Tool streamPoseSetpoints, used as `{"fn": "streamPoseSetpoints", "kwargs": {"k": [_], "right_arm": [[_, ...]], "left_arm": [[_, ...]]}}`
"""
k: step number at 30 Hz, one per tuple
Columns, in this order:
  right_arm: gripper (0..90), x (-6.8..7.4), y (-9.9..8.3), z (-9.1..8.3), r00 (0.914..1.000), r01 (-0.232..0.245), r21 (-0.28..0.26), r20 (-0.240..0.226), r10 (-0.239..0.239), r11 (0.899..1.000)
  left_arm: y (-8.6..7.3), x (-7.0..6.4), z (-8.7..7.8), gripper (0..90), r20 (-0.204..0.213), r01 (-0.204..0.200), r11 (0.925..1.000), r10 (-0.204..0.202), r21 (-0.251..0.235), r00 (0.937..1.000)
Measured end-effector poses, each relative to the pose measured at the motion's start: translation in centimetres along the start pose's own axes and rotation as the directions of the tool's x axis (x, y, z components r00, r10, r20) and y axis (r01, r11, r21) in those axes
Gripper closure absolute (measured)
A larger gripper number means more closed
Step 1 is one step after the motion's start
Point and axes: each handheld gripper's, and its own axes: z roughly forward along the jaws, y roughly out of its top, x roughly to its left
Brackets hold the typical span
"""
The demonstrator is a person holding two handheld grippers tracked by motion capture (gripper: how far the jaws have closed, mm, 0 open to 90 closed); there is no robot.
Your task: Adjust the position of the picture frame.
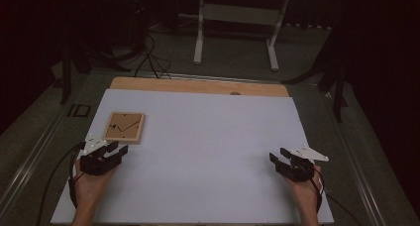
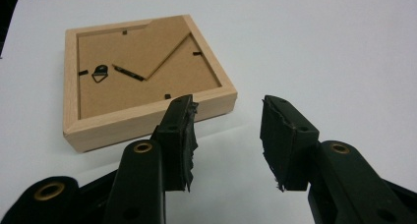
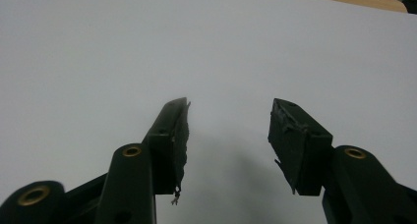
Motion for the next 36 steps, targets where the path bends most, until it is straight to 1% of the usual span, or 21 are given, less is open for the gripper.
{"fn": "streamPoseSetpoints", "kwargs": {"k": [4, 6, 8, 11, 12, 13, 14, 17, 19, 21, 24, 26, 27, 28, 29, 30, 32, 34, 36], "right_arm": [[48.8, 0.0, 0.0, 0.0, 1.0, 0.001, -0.001, -0.001, -0.001, 1.0], [48.8, 0.0, 0.0, 0.0, 1.0, 0.001, -0.002, 0.001, -0.001, 1.0], [48.8, 0.0, 0.0, 0.0, 1.0, 0.0, -0.005, 0.001, 0.0, 1.0], [48.8, -0.1, 0.0, -0.1, 1.0, -0.004, -0.008, 0.003, 0.004, 1.0], [48.9, -0.2, 0.0, -0.2, 0.9999, -0.008, -0.011, 0.006, 0.008, 1.0], [48.9, -0.2, 0.0, -0.2, 0.9999, -0.008, -0.011, 0.006, 0.008, 1.0], [49.1, -0.3, 0.0, -0.2, 0.9999, -0.012, -0.015, 0.009, 0.012, 1.0], [49.8, -0.3, 0.0, -0.3, 0.9998, -0.013, -0.02, 0.014, 0.013, 1.0], [50.8, -0.3, 0.0, -0.3, 0.9998, -0.01, -0.022, 0.017, 0.011, 1.0], [51.2, -0.3, 0.0, -0.3, 0.9998, -0.006, -0.023, 0.017, 0.007, 1.0], [50.9, -0.3, 0.0, -0.3, 0.9998, -0.007, -0.024, 0.02, 0.008, 1.0], [50.6, -0.3, 0.0, -0.3, 0.9997, -0.006, -0.023, 0.022, 0.007, 1.0], [50.6, -0.3, 0.0, -0.3, 0.9997, -0.006, -0.023, 0.022, 0.007, 1.0], [50.6, -0.3, 0.0, -0.3, 0.9997, -0.006, -0.023, 0.022, 0.007, 1.0], [50.5, -0.3, 0.0, -0.3, 0.9997, -0.007, -0.026, 0.024, 0.007, 1.0], [50.5, -0.3, 0.0, -0.4, 0.9996, -0.01, -0.026, 0.025, 0.01, 1.0], [50.4, -0.4, 0.0, -0.4, 0.9996, -0.013, -0.03, 0.025, 0.014, 0.999], [50.4, -0.4, 0.0, -0.4, 0.9996, -0.014, -0.03, 0.025, 0.015, 0.999], [50.3, -0.4, 0.0, -0.4, 0.9996, -0.013, -0.03, 0.025, 0.014, 0.999]], "left_arm": [[0.1, -0.2, 0.0, 58.5, 0.002, -0.006, 1.0, 0.006, -0.001, 1.0], [0.2, -0.3, 0.1, 59.1, 0.009, -0.003, 1.0, 0.003, 0.006, 1.0], [0.2, -0.3, 0.1, 59.4, -0.001, 0.004, 1.0, -0.004, 0.003, 1.0], [0.4, -0.3, 0.1, 60.0, 0.0, 0.01, 1.0, -0.01, 0.002, 1.0], [0.8, -0.5, 0.0, 61.4, -0.016, -0.012, 0.9999, 0.012, -0.003, 0.9998], [0.8, -0.5, 0.0, 61.8, -0.016, -0.012, 0.9999, 0.012, -0.003, 0.9998], [1.1, -0.7, -0.1, 62.9, -0.025, -0.015, 0.9998, 0.015, -0.014, 0.9996], [1.6, -0.7, -0.1, 65.3, -0.022, -0.015, 0.9998, 0.015, -0.013, 0.9996], [1.9, -0.7, 0.0, 68.2, -0.032, -0.029, 0.9996, 0.028, -0.002, 0.9991], [2.2, -0.6, 0.0, 71.7, -0.022, -0.031, 0.9995, 0.031, -0.003, 0.9993], [2.7, -0.5, 0.2, 81.2, -0.021, -0.037, 0.9993, 0.037, 0.008, 0.9991], [2.9, -0.4, 0.5, 87.0, -0.036, -0.045, 0.9986, 0.046, 0.028, 0.9983], [2.9, -0.4, 0.5, 89.1, -0.036, -0.045, 0.9986, 0.046, 0.028, 0.9983], [2.9, -0.4, 0.5, 89.1, -0.036, -0.045, 0.9986, 0.046, 0.028, 0.9983], [3.2, -0.2, 1.2, 89.6, -0.042, -0.045, 0.9978, 0.047, 0.049, 0.998], [3.3, -0.2, 1.4, 89.6, -0.046, -0.045, 0.9974, 0.048, 0.055, 0.9978], [3.5, -0.2, 1.8, 88.1, -0.048, -0.031, 0.998, 0.034, 0.056, 0.9982], [3.6, -0.1, 2.3, 80.7, -0.046, -0.019, 0.998, 0.021, 0.061, 0.9987], [3.7, -0.1, 2.8, 75.8, -0.047, -0.018, 0.9972, 0.022, 0.073, 0.9987]]}}
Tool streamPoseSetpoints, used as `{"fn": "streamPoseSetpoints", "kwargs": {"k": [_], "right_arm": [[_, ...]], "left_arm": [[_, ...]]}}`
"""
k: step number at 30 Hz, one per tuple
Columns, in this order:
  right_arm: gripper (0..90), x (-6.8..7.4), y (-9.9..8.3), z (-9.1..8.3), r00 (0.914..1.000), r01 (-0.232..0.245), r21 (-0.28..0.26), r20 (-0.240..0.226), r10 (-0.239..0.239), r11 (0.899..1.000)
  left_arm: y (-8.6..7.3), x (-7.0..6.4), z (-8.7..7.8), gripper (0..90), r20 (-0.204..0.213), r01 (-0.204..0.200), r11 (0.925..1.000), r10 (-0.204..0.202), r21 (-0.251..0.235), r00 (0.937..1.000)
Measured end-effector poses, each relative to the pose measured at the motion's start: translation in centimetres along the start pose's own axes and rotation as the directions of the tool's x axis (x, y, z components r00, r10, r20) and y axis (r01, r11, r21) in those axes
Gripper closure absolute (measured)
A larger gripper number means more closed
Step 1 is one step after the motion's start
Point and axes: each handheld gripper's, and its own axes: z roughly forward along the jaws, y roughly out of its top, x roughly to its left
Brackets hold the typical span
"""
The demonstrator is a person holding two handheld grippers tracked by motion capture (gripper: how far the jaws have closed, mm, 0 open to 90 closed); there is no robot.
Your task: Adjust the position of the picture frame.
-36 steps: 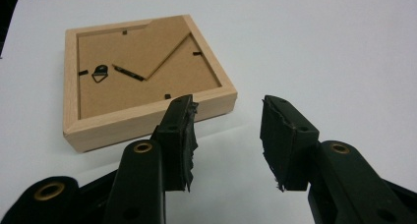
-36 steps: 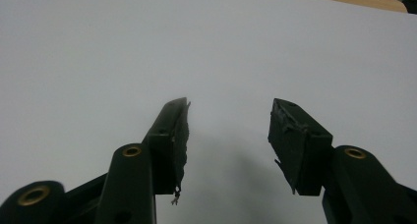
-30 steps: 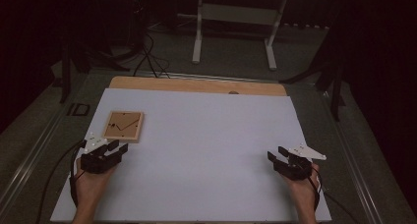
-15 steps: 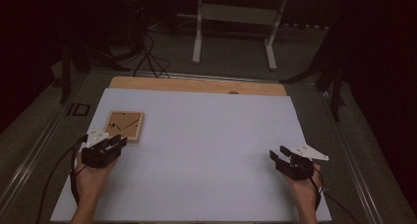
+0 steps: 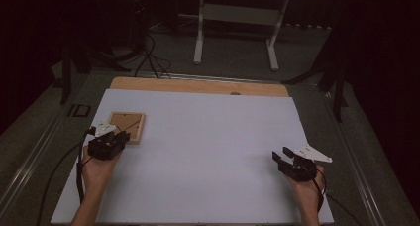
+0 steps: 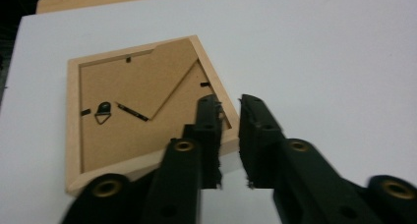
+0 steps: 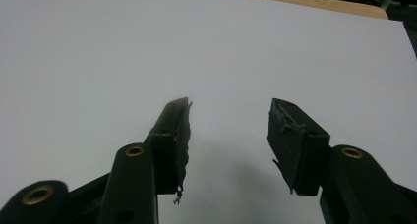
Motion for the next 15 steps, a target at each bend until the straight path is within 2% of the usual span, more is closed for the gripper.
{"fn": "streamPoseSetpoints", "kwargs": {"k": [2, 6, 15], "right_arm": [[50.2, 0.0, 0.0, 0.0, 1.0, 0.0, -0.001, -0.001, 0.0, 1.0], [50.1, 0.0, 0.0, 0.0, 1.0, -0.002, -0.002, -0.001, 0.002, 1.0], [49.8, 0.0, 0.0, 0.0, 1.0, 0.0, -0.002, -0.002, 0.0, 1.0]], "left_arm": [[0.3, 0.0, 0.4, 68.9, -0.006, 0.01, 1.0, -0.01, 0.001, 0.9999], [0.8, -0.2, 0.8, 62.4, -0.01, 0.023, 0.9996, -0.023, -0.016, 0.9997], [1.4, -0.4, 2.2, 60.2, -0.019, -0.01, 0.9999, 0.011, 0.013, 0.9998]]}}
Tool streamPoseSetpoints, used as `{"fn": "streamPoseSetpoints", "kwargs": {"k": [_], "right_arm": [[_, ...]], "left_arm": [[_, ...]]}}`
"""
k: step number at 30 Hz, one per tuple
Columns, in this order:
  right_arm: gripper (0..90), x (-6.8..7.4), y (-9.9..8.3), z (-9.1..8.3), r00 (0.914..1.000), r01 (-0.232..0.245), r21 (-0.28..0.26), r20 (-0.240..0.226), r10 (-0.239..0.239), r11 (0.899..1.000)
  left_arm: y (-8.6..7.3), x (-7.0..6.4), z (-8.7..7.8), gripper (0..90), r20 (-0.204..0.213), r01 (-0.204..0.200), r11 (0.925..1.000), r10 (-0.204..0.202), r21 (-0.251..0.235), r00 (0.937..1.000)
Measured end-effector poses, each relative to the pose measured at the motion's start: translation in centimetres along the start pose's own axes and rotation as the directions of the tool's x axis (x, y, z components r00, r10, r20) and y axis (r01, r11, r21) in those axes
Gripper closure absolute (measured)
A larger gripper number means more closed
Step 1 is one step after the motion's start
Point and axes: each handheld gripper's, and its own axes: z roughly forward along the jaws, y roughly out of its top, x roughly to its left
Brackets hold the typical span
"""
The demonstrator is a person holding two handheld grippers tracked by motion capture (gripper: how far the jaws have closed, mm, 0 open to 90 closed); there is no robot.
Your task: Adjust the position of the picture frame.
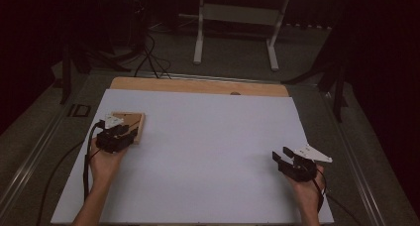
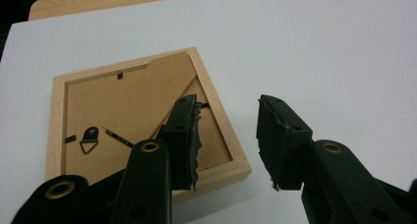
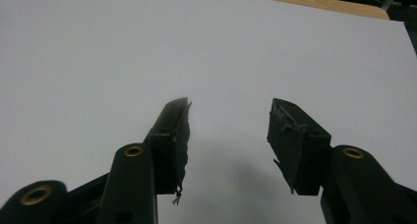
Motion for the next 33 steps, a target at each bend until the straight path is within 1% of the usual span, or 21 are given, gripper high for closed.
{"fn": "streamPoseSetpoints", "kwargs": {"k": [2, 8, 12, 17, 21, 25, 33], "right_arm": [[49.7, 0.0, 0.0, 0.0, 1.0, 0.0, 0.0, 0.0, 0.0, 1.0], [49.7, 0.0, 0.0, 0.0, 1.0, 0.003, 0.002, -0.001, -0.003, 1.0], [49.6, 0.0, 0.0, 0.0, 1.0, 0.002, 0.0, 0.0, -0.002, 1.0], [49.5, 0.0, 0.0, 0.0, 1.0, 0.002, 0.0, -0.002, -0.002, 1.0], [49.5, 0.0, 0.0, 0.0, 1.0, 0.002, -0.001, -0.002, -0.002, 1.0], [49.4, 0.0, 0.0, 0.0, 1.0, 0.003, -0.001, -0.004, -0.003, 1.0], [49.2, -0.1, 0.0, 0.0, 1.0, 0.004, -0.002, -0.004, -0.004, 1.0]], "left_arm": [[0.1, 0.0, 0.3, 60.4, -0.002, -0.006, 0.9999, 0.007, 0.008, 1.0], [0.3, -0.2, 0.9, 61.1, -0.001, -0.005, 0.9999, 0.005, 0.012, 1.0], [0.2, -0.2, 1.6, 61.4, -0.002, -0.007, 0.9995, 0.008, 0.029, 1.0], [0.2, -0.1, 2.2, 61.6, -0.015, -0.012, 0.9989, 0.012, 0.045, 0.9998], [0.1, 0.1, 2.8, 61.8, -0.027, -0.016, 0.9976, 0.018, 0.067, 0.9995], [0.1, 0.2, 3.2, 62.5, -0.03, -0.012, 0.9966, 0.014, 0.081, 0.9995], [0.1, 0.0, 3.8, 64.2, -0.029, -0.022, 0.9937, 0.026, 0.11, 0.9993]]}}
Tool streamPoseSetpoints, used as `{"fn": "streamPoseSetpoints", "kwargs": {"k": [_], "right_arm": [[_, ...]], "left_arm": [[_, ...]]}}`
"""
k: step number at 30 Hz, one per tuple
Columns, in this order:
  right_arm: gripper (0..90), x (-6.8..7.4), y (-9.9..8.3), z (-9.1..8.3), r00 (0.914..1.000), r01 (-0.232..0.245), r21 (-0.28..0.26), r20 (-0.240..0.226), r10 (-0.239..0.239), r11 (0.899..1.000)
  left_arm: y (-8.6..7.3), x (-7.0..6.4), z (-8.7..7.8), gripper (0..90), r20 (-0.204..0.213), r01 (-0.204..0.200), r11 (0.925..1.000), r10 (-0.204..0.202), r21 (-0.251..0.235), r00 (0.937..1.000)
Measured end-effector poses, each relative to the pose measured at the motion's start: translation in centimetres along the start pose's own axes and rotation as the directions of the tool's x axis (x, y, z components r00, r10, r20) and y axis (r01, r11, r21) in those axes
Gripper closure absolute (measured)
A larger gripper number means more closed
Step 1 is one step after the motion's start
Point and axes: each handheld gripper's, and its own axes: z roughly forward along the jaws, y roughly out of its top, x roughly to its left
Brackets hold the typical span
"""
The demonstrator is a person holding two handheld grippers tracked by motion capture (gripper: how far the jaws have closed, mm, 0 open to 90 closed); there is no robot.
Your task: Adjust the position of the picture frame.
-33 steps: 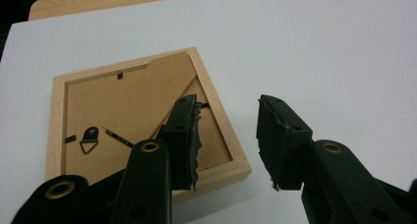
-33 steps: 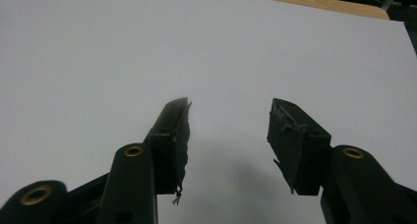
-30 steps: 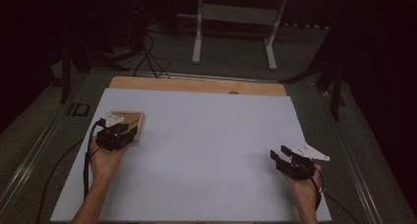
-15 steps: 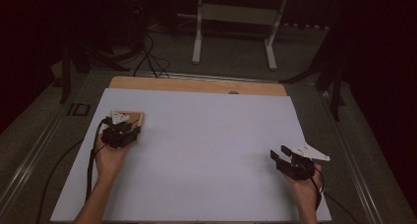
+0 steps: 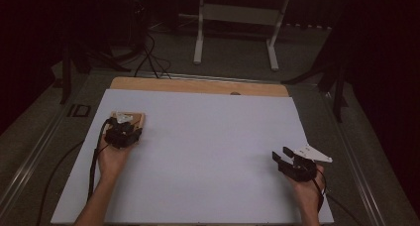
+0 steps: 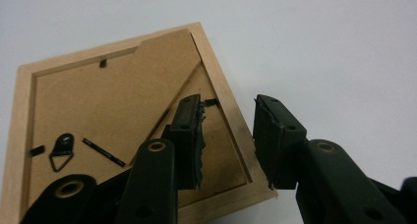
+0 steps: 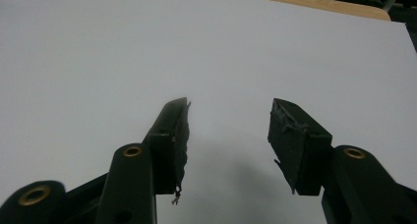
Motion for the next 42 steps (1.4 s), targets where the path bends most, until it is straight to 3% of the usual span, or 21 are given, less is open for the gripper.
{"fn": "streamPoseSetpoints", "kwargs": {"k": [5, 11, 27, 35, 42], "right_arm": [[49.2, 0.0, 0.0, 0.0, 1.0, 0.001, 0.001, 0.0, -0.001, 1.0], [49.1, 0.0, 0.0, 0.1, 1.0, 0.002, 0.003, -0.002, -0.002, 1.0], [49.0, 0.1, 0.0, 0.3, 0.9999, 0.009, 0.009, -0.006, -0.009, 1.0], [49.1, 0.1, 0.0, 0.3, 0.9999, 0.01, 0.007, -0.006, -0.01, 1.0], [49.0, 0.1, 0.0, 0.2, 0.9999, 0.01, 0.006, -0.005, -0.01, 1.0]], "left_arm": [[0.1, -0.1, 0.1, 66.5, -0.001, -0.004, 1.0, 0.004, -0.001, 1.0], [0.2, -0.3, 0.2, 78.7, 0.023, -0.015, 0.9999, 0.015, 0.0, 0.9996], [0.4, 0.0, 0.2, 79.9, 0.048, 0.009, 0.9999, -0.009, 0.01, 0.9988], [0.4, -0.4, 0.2, 80.4, 0.076, -0.015, 0.9999, 0.015, 0.007, 0.997], [0.4, -1.5, 0.2, 80.4, 0.113, -0.054, 0.9986, 0.054, -0.002, 0.9921]]}}
